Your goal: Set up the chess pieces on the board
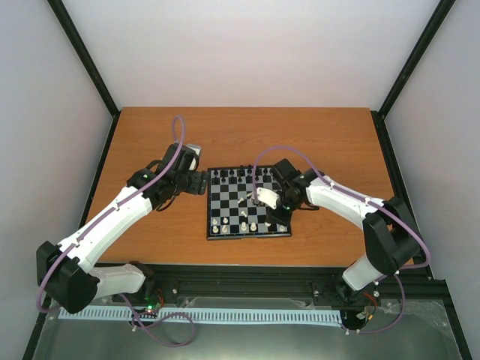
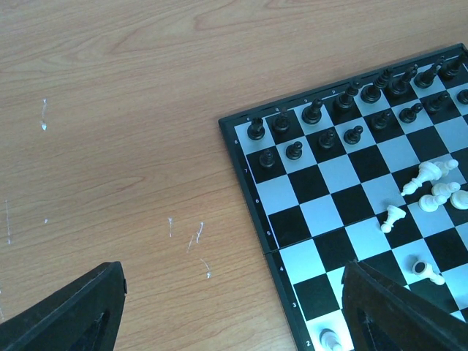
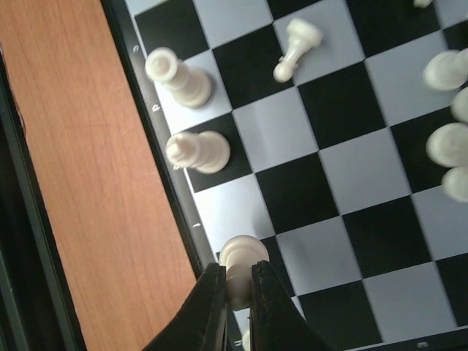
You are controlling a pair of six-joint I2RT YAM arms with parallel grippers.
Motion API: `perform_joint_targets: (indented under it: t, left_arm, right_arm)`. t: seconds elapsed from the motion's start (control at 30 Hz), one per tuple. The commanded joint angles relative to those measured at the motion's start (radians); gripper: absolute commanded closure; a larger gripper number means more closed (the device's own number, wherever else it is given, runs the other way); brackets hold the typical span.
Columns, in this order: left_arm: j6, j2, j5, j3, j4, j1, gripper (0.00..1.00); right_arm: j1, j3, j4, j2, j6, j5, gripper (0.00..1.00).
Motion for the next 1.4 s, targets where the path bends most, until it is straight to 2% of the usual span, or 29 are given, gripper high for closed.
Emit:
perform_joint_targets:
  t: [0.0, 1.37]
  left_arm:
    - [0.016, 0.013, 0.006, 0.019, 0.008, 0.006, 0.17]
    - [0.022, 0.035, 0.035, 0.022, 0.001, 0.006, 0.17]
  right_arm:
    - [0.016, -0.042, 0.029, -0.037, -0.012, -0.007, 0.94]
    - [0.073, -0.053, 0.092, 0.054, 0.003, 0.024, 0.93]
